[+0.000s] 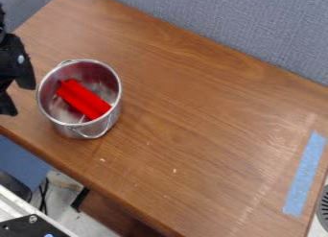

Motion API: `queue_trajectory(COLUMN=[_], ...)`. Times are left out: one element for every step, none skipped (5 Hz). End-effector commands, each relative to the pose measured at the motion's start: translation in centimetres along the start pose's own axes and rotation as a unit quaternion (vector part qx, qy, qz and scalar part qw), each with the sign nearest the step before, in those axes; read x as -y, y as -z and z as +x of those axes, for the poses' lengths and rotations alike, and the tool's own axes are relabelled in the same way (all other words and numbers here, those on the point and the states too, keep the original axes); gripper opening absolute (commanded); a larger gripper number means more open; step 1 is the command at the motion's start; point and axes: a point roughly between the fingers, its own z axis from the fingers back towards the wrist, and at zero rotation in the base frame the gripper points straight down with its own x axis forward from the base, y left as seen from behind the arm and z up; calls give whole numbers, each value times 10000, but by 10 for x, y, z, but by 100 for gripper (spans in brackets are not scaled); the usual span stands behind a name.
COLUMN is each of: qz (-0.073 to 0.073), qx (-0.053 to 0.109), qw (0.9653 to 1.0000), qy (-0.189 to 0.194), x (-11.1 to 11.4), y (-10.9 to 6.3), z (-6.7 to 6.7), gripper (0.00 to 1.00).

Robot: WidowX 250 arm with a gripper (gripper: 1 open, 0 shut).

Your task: Put the red object in the metal pot

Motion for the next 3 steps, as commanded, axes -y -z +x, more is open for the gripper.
queue_trajectory(qz=[247,308,417], qx=[-111,-33,53], qw=[9996,9954,9810], qy=[115,-904,-1896], x=[-22,-16,-9], y=[-1,0,-3], z=[0,35,74], gripper=[100,100,0])
